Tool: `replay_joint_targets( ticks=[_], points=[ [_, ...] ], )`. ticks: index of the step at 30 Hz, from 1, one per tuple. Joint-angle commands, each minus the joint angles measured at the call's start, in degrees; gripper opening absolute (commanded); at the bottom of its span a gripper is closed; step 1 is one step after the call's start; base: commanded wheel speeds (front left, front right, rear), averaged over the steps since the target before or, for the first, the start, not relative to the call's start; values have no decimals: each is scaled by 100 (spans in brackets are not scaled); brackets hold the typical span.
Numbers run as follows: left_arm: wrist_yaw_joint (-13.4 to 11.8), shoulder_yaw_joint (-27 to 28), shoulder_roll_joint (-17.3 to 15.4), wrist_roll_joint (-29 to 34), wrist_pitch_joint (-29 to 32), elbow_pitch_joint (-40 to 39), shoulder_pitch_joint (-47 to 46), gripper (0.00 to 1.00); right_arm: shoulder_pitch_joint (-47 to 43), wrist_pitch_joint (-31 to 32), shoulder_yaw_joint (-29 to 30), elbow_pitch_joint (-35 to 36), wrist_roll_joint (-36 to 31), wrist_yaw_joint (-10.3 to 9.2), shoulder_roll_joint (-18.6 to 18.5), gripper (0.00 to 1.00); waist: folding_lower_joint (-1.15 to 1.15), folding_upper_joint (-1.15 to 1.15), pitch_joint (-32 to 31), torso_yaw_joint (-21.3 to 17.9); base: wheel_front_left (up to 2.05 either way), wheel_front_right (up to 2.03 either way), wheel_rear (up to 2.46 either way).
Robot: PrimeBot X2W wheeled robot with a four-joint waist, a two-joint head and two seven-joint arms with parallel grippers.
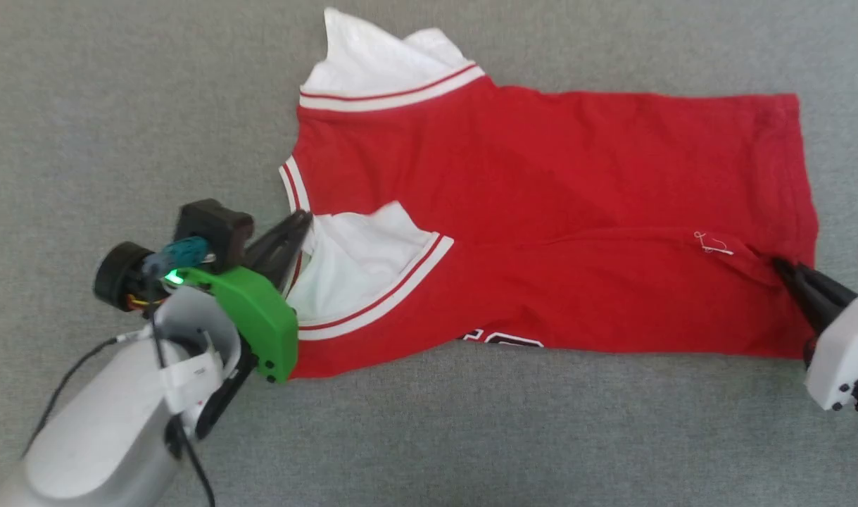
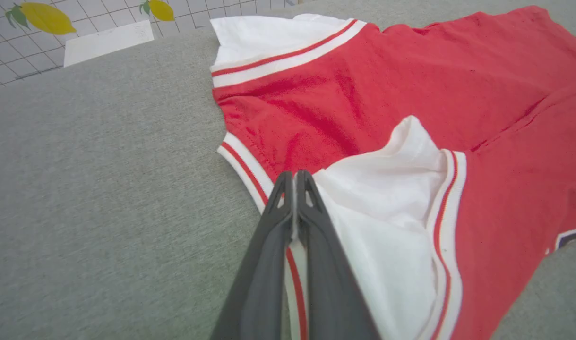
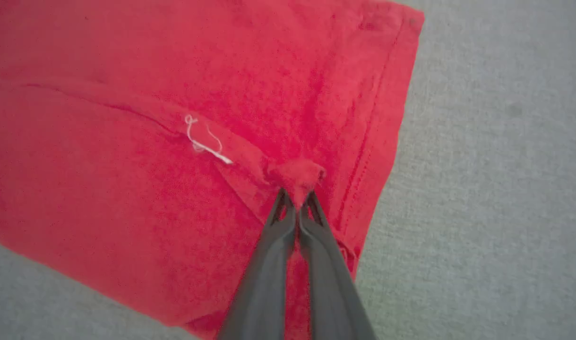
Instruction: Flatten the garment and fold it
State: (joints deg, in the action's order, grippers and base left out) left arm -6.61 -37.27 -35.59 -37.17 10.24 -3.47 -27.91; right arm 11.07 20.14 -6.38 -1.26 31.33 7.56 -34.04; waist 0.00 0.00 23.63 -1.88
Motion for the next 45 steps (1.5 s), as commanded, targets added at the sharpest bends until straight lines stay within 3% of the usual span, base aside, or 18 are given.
replay_joint_targets(
  ticks=[1, 5, 6, 9, 11, 16, 21, 27, 31, 34, 39, 42, 45],
  points=[
    [81, -70, 91, 49, -14, 196, -133, 0, 166, -52, -106, -108, 47, -8, -45, 0, 0, 0, 224, 14, 0, 0, 0],
    [176, -221, 489, 173, -249, 977, -436, 0, 502, -212, -417, -622, 236, -8, -101, 0, 0, 0, 280, 51, 0, 0, 0],
    [164, -209, 544, 164, -306, 1050, -452, 5, 532, -224, -440, -675, 265, -8, -103, 0, 0, 0, 262, 55, 0, 0, 0],
    [147, -177, 642, 135, -473, 1219, -451, 68, 580, -237, -487, -789, 385, -8, -122, 100, 0, 0, 125, 61, 0, 0, 0],
    [139, -145, 667, 111, -597, 1268, -410, 100, 576, -298, -479, -784, 455, -8, -144, 100, 0, 0, -4, 71, 0, 0, 0],
    [7, 62, 664, 11, -1056, 1192, -142, 100, 362, -446, -288, -652, 571, -8, -148, 100, 0, 0, -456, 85, 0, 0, 0],
    [-454, 415, 560, -37, -1765, 651, 586, 100, -135, -841, 389, -280, 406, -8, 148, 100, 0, 0, -867, 69, 0, 0, 0],
    [-1271, 769, 717, 284, -2461, -246, 1722, 100, -1022, -1562, 1826, 281, -479, -8, 1305, 100, 0, 0, -1100, 134, 0, 0, 0],
    [-1658, 1058, 1050, 683, -2518, -699, 2399, 100, -1563, -1917, 2297, 717, -1158, -8, 2223, 100, 0, 0, -1190, 173, 0, 0, 0],
    [-1694, 1320, 1363, 890, -2521, -835, 2870, 100, -1858, -1994, 2341, 862, -1539, -8, 2713, 100, 0, 0, -1252, 173, 0, 0, 0],
    [-1559, 1610, 1710, 1007, -2523, -669, 3436, 100, -2069, -1995, 2199, 841, -1806, -8, 2986, 100, 0, 0, -1421, 136, 0, 0, 0],
    [-1392, 1540, 1604, 1049, -2476, -462, 3442, 100, -2035, -1955, 2158, 842, -1854, -8, 3014, 100, 0, 0, -1473, 107, 0, 0, 0],
    [-1189, 1376, 1377, 1093, -2056, -268, 3213, 100, -1983, -1901, 2161, 869, -1891, -8, 3018, 100, 0, 0, -1471, 105, 0, 0, 0]
  ],
)
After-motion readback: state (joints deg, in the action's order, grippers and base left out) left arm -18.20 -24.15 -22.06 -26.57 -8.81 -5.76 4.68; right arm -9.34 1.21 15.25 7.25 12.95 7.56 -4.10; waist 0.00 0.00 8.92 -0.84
